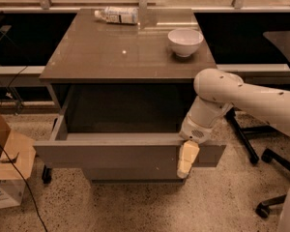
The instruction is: Open top drawer
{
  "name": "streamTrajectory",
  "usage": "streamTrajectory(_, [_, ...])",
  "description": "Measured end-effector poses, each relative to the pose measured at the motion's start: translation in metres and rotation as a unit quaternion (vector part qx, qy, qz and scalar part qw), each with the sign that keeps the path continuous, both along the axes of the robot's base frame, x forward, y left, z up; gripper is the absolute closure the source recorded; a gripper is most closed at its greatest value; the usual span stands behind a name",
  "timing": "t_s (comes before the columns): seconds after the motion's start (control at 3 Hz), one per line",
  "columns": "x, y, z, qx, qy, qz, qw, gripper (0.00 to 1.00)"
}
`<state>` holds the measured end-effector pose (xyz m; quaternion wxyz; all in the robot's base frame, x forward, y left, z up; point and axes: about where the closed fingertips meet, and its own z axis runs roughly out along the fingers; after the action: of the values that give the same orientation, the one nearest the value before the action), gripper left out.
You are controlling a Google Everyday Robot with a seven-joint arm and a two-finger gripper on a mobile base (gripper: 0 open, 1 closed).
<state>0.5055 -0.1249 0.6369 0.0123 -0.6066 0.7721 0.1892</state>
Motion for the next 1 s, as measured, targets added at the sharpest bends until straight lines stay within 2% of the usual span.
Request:
streamTrajectory(0.33, [-0.027,-0.008,-0.006,-0.003,0.023,-0.022,0.9995,0.0])
streamTrajectory(0.67, [-0.027,-0.008,-0.005,-0.003,0.023,-0.022,0.9995,0.0])
streamTrajectory(1.0, [-0.048,-0.016,-0.012,-0.008,0.046,-0.042,0.9981,0.0])
